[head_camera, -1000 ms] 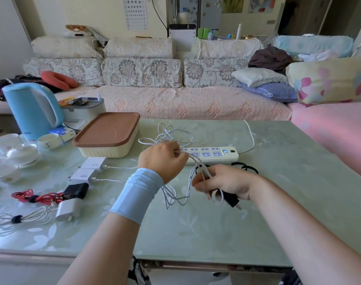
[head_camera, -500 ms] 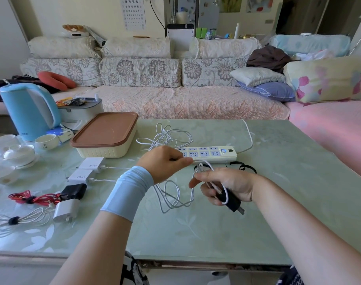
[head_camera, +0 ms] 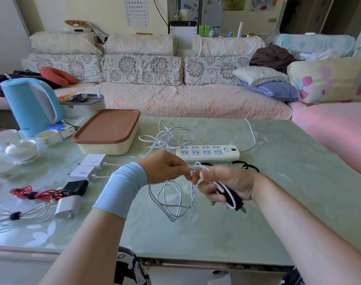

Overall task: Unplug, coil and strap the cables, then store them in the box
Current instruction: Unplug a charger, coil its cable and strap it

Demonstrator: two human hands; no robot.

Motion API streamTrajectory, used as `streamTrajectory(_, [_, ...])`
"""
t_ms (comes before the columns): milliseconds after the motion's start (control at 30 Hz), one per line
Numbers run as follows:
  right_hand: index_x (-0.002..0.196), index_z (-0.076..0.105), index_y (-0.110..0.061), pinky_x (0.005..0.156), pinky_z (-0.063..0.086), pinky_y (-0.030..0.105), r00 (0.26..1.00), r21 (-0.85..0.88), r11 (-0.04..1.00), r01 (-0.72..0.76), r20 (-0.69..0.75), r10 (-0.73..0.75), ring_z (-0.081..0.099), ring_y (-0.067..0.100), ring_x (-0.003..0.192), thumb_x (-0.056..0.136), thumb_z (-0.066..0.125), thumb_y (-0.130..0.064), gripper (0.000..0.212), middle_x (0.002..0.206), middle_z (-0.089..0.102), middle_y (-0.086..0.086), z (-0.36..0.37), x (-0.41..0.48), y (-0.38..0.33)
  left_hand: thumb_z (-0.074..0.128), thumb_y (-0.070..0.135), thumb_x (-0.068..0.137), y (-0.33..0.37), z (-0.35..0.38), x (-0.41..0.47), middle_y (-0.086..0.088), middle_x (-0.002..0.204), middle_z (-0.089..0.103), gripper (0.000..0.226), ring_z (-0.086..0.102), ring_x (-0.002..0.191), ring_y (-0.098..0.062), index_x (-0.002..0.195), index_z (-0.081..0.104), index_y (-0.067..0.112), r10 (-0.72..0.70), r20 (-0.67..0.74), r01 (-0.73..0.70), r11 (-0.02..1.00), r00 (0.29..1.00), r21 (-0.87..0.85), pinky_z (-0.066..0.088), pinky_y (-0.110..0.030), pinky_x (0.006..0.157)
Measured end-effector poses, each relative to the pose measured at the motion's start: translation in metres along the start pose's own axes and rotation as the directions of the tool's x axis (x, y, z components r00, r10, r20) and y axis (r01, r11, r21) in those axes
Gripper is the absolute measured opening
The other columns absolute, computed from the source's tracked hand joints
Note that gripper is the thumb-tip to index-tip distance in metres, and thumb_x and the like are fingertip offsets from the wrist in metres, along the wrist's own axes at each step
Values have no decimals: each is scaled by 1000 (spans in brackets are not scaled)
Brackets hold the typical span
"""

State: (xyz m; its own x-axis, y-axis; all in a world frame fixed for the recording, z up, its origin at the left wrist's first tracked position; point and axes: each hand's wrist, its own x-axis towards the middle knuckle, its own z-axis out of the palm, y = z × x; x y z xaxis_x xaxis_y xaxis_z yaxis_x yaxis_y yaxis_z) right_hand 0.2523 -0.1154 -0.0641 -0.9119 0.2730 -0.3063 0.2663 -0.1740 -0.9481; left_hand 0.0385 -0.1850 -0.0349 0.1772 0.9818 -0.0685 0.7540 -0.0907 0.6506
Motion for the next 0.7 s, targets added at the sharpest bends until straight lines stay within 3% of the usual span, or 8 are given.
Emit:
streamTrajectory(100, [102,52,-10,89,52,52,1000,-74,997,8,-14,-9,43,16,49,83,70,-11,26,69,38,6,0,0,3,60,39,90,6,5,4,11,53,47,19,40,46,-4,79,74,32,-11,-9,12,993,1000,120,39,-17,54])
streamTrajectory(167, [101,54,-6,70,58,43,999,-68,998,13,-46,-16,45,15,50,89,58,-1,13,74,50,8,2,-1,3,62,42,88,6,9,7,8,52,52,20,46,46,-7,73,72,32,-16,-63,24,990,998,138,45,-20,56])
streamTrajectory(233, [100,59,-8,51,50,29,996,-35,999,22,-90,-25,48,14,50,96,52,0,11,94,64,12,4,-1,2,64,42,87,6,12,10,5,66,61,20,53,56,-10,71,71,32,24,-150,-3,990,988,139,49,-25,63])
streamTrajectory(333, [103,60,-10,45,42,23,990,-62,998,15,-142,-23,53,15,49,100,47,-3,16,111,70,15,2,-3,-1,66,38,87,5,15,14,6,92,57,17,58,80,-12,75,73,27,136,-241,-99,982,961,161,48,-28,80])
streamTrajectory(400, [104,60,-9,44,40,23,988,-68,998,-7,-151,-3,47,13,41,101,46,-7,14,94,73,13,3,-4,-2,66,34,88,4,19,16,8,105,57,17,59,92,-11,75,73,26,177,-252,-149,981,951,127,47,-29,90])
streamTrajectory(467, [103,61,-10,43,34,22,990,-27,999,-46,-135,42,34,10,35,104,43,-17,19,57,56,4,6,-5,-4,61,30,93,8,24,17,10,117,59,21,59,104,-7,75,72,26,209,-276,-206,978,938,40,43,-26,97])
streamTrajectory(567, [91,65,-15,41,28,21,991,43,998,-52,-123,57,22,8,32,104,41,-31,32,46,23,-5,13,-10,-13,54,26,98,24,32,17,6,87,71,22,63,87,1,97,69,11,189,-302,-267,933,934,-242,43,-16,91])
streamTrajectory(700, [82,64,-12,38,28,19,988,36,999,37,-151,-32,22,7,29,93,51,-33,26,43,21,-5,11,-19,-25,63,39,86,22,33,18,-7,64,67,41,62,67,-19,93,41,5,180,-218,-269,818,959,-509,48,-33,76])
